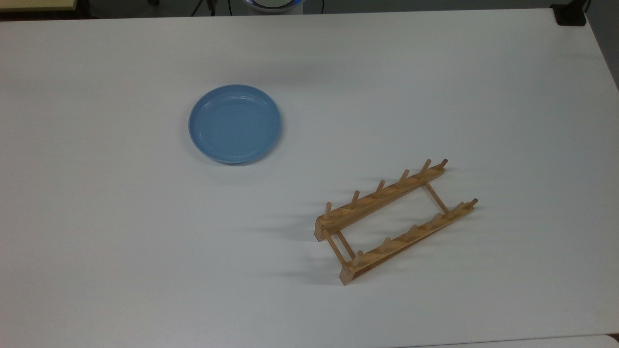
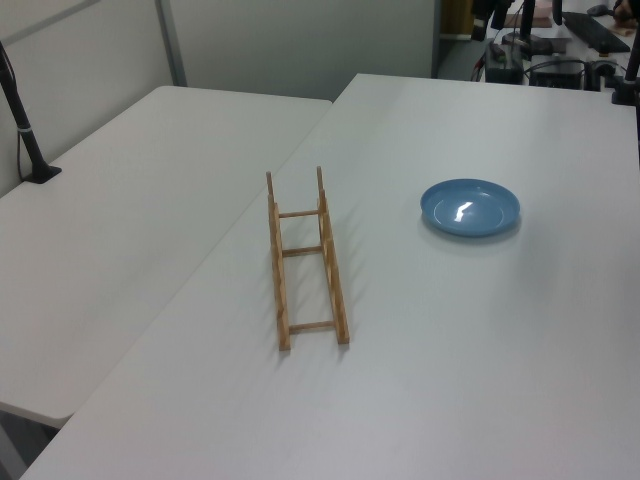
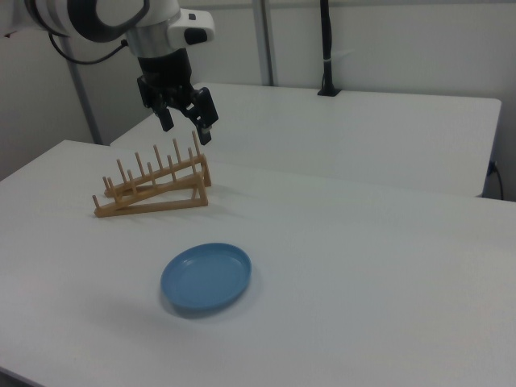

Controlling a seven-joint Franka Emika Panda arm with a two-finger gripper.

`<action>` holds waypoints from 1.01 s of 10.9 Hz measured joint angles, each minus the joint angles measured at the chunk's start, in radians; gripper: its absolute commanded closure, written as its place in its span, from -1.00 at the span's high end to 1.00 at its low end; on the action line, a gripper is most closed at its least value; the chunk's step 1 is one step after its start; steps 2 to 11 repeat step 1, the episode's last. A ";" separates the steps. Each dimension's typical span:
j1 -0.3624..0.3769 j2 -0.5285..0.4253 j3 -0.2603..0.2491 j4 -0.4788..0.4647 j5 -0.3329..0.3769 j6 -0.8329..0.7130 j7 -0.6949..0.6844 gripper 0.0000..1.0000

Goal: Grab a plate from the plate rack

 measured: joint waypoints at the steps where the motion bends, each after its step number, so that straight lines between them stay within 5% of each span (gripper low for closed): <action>1: 0.000 0.001 0.000 0.000 -0.009 0.001 -0.031 1.00; 11: 0.000 0.001 0.000 0.000 -0.009 0.001 -0.031 1.00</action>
